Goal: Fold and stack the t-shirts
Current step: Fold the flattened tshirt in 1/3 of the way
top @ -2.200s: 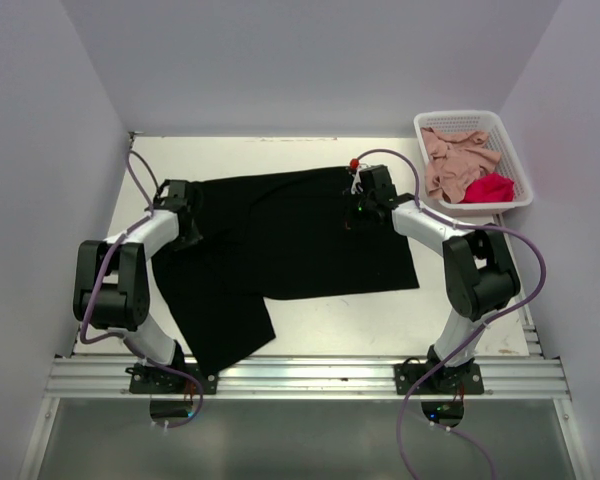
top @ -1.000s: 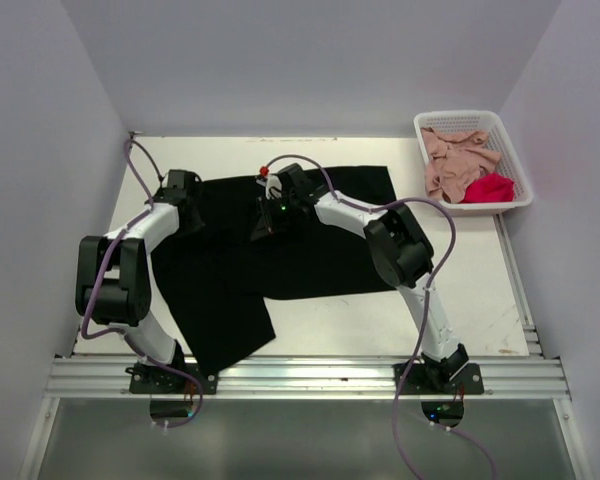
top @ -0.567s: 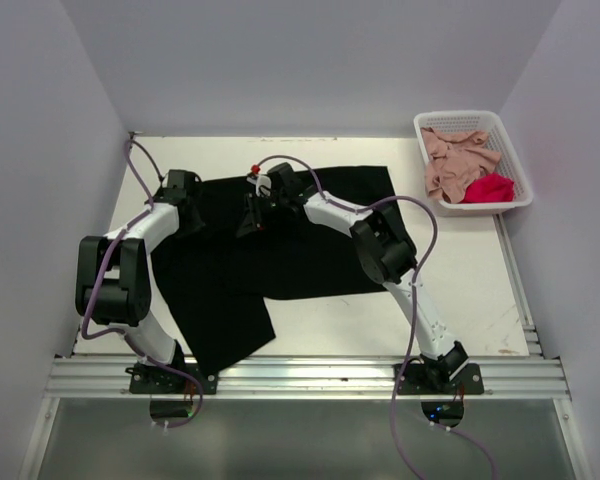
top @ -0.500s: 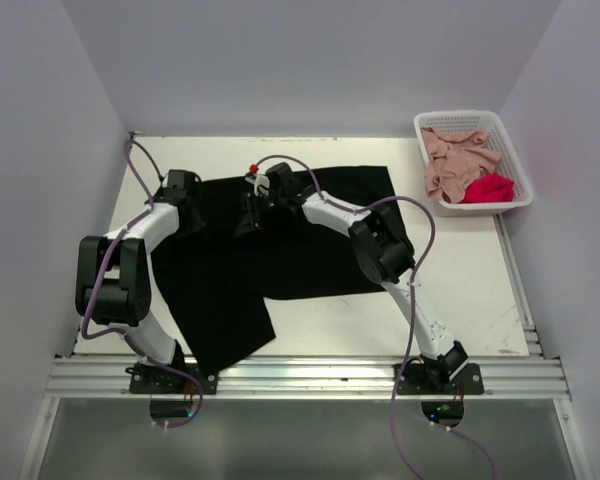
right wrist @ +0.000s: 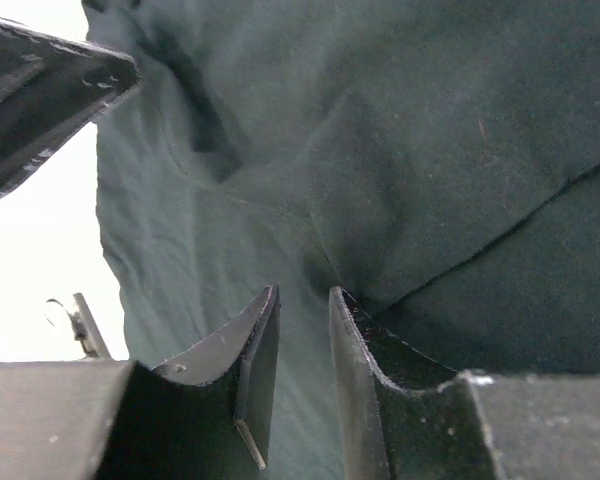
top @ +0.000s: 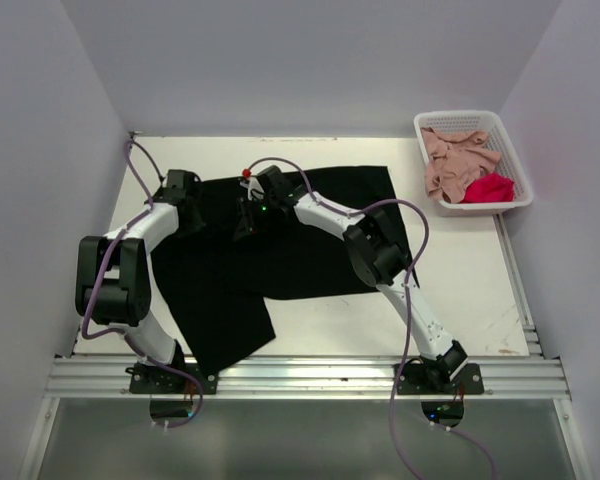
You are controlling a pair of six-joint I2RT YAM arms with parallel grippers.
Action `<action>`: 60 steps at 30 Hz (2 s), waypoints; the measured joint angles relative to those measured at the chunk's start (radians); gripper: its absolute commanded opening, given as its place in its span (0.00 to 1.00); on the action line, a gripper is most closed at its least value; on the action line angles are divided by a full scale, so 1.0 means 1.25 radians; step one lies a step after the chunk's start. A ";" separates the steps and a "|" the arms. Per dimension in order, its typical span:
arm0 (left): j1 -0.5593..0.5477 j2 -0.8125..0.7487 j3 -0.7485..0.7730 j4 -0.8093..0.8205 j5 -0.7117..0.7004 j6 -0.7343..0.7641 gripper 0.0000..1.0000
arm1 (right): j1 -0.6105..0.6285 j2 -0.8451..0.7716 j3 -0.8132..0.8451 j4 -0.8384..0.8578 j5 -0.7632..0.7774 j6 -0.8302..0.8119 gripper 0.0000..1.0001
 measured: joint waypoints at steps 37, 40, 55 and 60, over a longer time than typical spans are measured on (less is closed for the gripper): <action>0.013 -0.037 -0.086 0.004 0.002 -0.001 0.13 | 0.032 -0.043 0.032 -0.181 0.347 -0.143 0.13; 0.013 -0.038 -0.100 0.014 0.002 -0.001 0.12 | 0.032 -0.044 0.032 -0.181 0.347 -0.144 0.13; 0.013 -0.028 -0.116 0.148 0.033 -0.002 0.12 | 0.031 -0.053 0.016 -0.176 0.347 -0.157 0.13; 0.013 -0.012 -0.116 0.168 0.054 -0.002 0.11 | 0.031 -0.053 0.016 -0.176 0.347 -0.159 0.13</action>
